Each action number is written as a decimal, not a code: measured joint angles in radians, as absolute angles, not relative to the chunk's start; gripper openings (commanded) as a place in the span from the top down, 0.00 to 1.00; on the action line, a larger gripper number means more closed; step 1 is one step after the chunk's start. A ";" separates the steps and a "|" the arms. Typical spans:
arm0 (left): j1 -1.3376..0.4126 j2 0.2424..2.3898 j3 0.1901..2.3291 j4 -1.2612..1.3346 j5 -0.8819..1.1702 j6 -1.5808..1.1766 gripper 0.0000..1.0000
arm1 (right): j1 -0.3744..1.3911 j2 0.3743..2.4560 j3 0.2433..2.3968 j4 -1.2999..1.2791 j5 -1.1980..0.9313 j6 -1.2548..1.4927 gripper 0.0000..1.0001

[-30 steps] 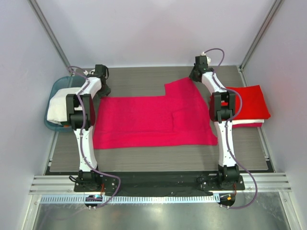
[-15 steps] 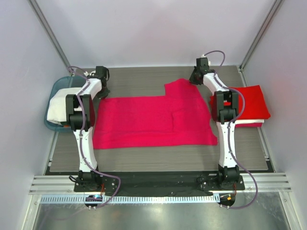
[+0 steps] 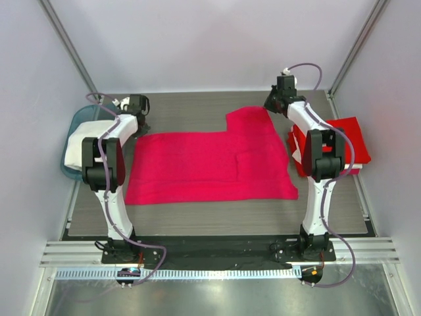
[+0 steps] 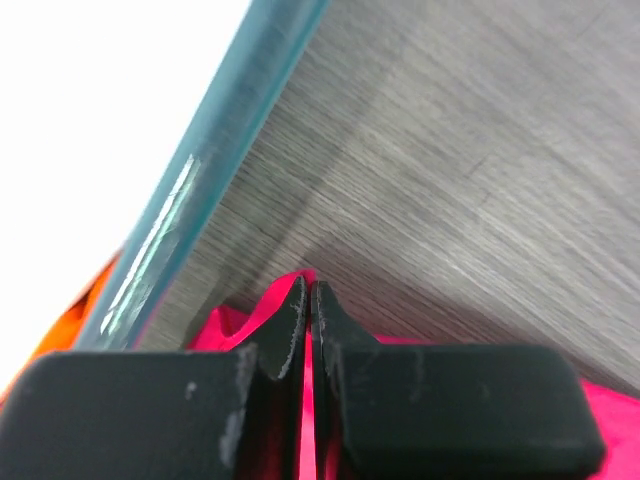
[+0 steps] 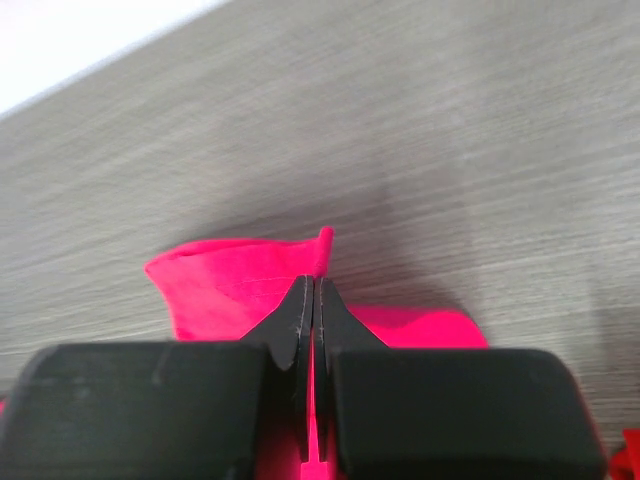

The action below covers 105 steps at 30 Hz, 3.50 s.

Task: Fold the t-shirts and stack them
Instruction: Fold the tshirt

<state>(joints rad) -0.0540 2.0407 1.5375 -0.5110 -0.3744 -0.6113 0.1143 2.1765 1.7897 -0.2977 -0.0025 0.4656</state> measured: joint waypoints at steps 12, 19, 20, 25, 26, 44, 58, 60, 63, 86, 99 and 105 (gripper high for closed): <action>-0.054 1.934 1.430 -0.451 -0.414 -0.618 1.00 | 0.114 2.028 1.622 -0.239 -0.003 0.466 0.99; -0.054 1.861 1.332 -0.427 -0.427 -0.626 1.00 | 0.107 1.874 1.523 -0.278 0.007 0.481 0.99; -0.054 1.845 1.312 -0.416 -0.427 -0.628 1.00 | 0.107 1.847 1.512 -0.279 0.007 0.482 0.99; -0.054 1.746 1.231 -0.390 -0.426 -0.638 1.00 | 0.104 1.686 1.456 -0.310 0.007 0.488 0.99; -0.054 1.732 1.222 -0.381 -0.426 -0.640 1.00 | 0.104 1.665 1.450 -0.316 0.006 0.488 0.99; -0.054 1.525 1.072 -0.378 -0.389 -0.678 1.00 | 0.104 1.350 1.201 -0.453 0.006 0.460 0.99; -0.053 1.504 0.966 -0.421 -0.370 -0.700 1.00 | 0.104 1.212 1.016 -0.495 0.010 0.464 0.99; -0.052 1.491 0.952 -0.426 -0.371 -0.701 1.00 | 0.104 1.187 0.991 -0.496 0.018 0.471 0.99; -0.051 1.469 0.936 -0.427 -0.370 -0.704 1.00 | 0.103 1.147 0.953 -0.503 0.037 0.482 0.99; -0.044 1.427 0.851 -0.426 -0.366 -0.727 1.00 | 0.103 0.824 0.612 -0.533 0.109 0.667 0.99; -0.043 1.232 0.691 -0.418 -0.313 -0.725 0.31 | 0.102 0.423 0.426 -0.540 0.167 0.796 0.50; -0.047 0.976 0.684 -0.423 -0.280 -0.730 0.30 | 0.102 0.578 0.441 -0.474 0.130 0.754 0.51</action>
<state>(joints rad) -0.0467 0.9764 0.6838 -0.4232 -0.2802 -0.7300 0.1024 0.5781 0.4412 -0.4736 0.1299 0.7536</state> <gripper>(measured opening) 0.698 0.495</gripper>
